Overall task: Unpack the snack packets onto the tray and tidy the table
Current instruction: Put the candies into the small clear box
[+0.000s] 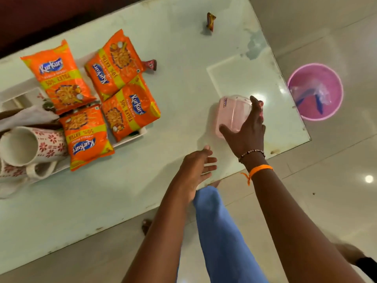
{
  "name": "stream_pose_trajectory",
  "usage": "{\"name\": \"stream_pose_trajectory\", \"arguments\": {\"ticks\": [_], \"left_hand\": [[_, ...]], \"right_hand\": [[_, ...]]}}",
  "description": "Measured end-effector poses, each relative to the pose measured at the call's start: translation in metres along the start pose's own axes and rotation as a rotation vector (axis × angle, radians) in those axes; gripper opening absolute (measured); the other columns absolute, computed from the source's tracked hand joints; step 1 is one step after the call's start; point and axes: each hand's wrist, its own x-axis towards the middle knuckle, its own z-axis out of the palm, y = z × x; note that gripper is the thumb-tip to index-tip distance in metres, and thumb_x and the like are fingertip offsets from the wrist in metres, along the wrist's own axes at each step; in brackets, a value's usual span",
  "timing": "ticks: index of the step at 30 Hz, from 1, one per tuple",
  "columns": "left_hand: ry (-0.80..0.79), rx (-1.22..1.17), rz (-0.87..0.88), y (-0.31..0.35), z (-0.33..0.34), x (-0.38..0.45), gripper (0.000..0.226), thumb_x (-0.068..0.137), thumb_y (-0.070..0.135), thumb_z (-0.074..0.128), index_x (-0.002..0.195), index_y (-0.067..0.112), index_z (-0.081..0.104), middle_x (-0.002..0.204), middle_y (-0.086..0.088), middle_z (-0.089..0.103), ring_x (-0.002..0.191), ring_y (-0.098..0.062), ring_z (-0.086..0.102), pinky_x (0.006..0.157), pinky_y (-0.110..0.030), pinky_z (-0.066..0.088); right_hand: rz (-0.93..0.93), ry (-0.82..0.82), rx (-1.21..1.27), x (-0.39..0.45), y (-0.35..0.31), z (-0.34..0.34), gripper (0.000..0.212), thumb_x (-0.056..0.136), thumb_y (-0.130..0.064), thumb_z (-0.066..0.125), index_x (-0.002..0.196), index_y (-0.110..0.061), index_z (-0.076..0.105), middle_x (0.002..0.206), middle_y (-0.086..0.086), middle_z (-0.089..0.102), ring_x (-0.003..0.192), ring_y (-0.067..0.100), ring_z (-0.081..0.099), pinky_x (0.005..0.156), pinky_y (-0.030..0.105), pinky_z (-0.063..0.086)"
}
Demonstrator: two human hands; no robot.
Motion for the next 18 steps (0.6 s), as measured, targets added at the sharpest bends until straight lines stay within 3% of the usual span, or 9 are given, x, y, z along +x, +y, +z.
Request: {"name": "stream_pose_trajectory", "arguments": {"ticks": [3,5,6,8,9,11,13,16,18], "left_hand": [[-0.073,-0.147,0.022,0.022,0.021,0.008,0.027,0.090,0.048,0.044,0.101,0.026,0.054,0.101,-0.003,0.062,0.098,-0.022,0.057,0.093,-0.034,0.042],[-0.038,-0.256,0.170,0.031,0.031,0.012,0.025,0.087,0.042,0.054,0.106,0.026,0.055,0.105,-0.002,0.062,0.103,-0.022,0.057,0.093,-0.035,0.043],[0.028,-0.290,0.247,0.033,0.034,0.014,0.035,0.083,0.037,0.062,0.113,0.023,0.053,0.110,-0.003,0.063,0.106,-0.022,0.058,0.095,-0.037,0.045],[0.220,-0.293,0.351,0.039,0.033,0.015,0.052,0.074,0.027,0.073,0.119,0.019,0.048,0.120,-0.006,0.060,0.108,-0.021,0.060,0.097,-0.039,0.048],[0.302,-0.273,0.383,0.042,0.029,0.015,0.057,0.072,0.022,0.076,0.121,0.020,0.046,0.121,-0.004,0.059,0.105,-0.017,0.061,0.093,-0.034,0.051],[0.399,-0.191,0.434,0.048,0.019,0.012,0.073,0.066,0.019,0.081,0.127,0.025,0.041,0.116,0.006,0.054,0.095,-0.005,0.061,0.077,-0.016,0.053],[0.465,-0.042,0.463,0.051,0.010,0.011,0.084,0.062,0.021,0.083,0.133,0.025,0.038,0.120,0.007,0.052,0.101,-0.008,0.058,0.082,-0.019,0.050],[0.504,0.155,0.492,0.057,0.004,0.008,0.082,0.061,0.025,0.083,0.131,0.023,0.042,0.129,0.004,0.051,0.109,-0.010,0.050,0.091,-0.027,0.045],[0.500,0.203,0.493,0.058,0.001,0.006,0.079,0.061,0.027,0.083,0.130,0.024,0.044,0.124,0.006,0.051,0.110,-0.012,0.049,0.093,-0.030,0.046]], "right_hand": [[0.090,-0.112,0.538,-0.002,-0.011,-0.016,0.080,0.077,-0.008,0.064,0.138,-0.030,0.017,0.143,0.008,0.028,0.125,0.031,0.041,0.091,0.045,0.050],[0.218,-0.286,0.813,-0.006,-0.016,-0.024,0.074,0.082,-0.002,0.058,0.133,-0.039,0.019,0.137,0.016,0.038,0.120,0.032,0.049,0.079,0.045,0.058],[0.260,-0.389,0.863,-0.008,-0.018,-0.027,0.072,0.084,-0.003,0.056,0.133,-0.040,0.020,0.132,0.019,0.045,0.118,0.032,0.052,0.076,0.044,0.058],[0.277,-0.494,0.792,-0.008,-0.022,-0.030,0.061,0.089,-0.008,0.052,0.136,-0.034,0.024,0.123,0.018,0.054,0.108,0.029,0.059,0.078,0.040,0.056],[0.241,-0.442,0.680,-0.007,-0.024,-0.030,0.051,0.090,-0.012,0.051,0.135,-0.027,0.031,0.119,0.016,0.056,0.101,0.027,0.061,0.079,0.038,0.054],[0.036,-0.169,0.366,-0.003,-0.028,-0.030,0.032,0.090,-0.016,0.051,0.122,-0.013,0.049,0.113,0.010,0.058,0.096,0.025,0.061,0.079,0.027,0.051],[-0.248,0.005,0.181,0.000,-0.037,-0.033,0.024,0.090,-0.018,0.052,0.113,-0.012,0.058,0.108,-0.001,0.056,0.101,0.016,0.056,0.082,0.018,0.044],[-0.540,-0.134,0.101,0.006,-0.050,-0.030,0.025,0.090,-0.020,0.050,0.108,-0.014,0.065,0.107,-0.009,0.058,0.105,0.004,0.051,0.093,0.012,0.035],[-0.533,-0.268,0.148,0.008,-0.054,-0.026,0.023,0.091,-0.019,0.050,0.104,-0.013,0.068,0.102,-0.006,0.065,0.096,0.001,0.056,0.088,0.014,0.041]]}}
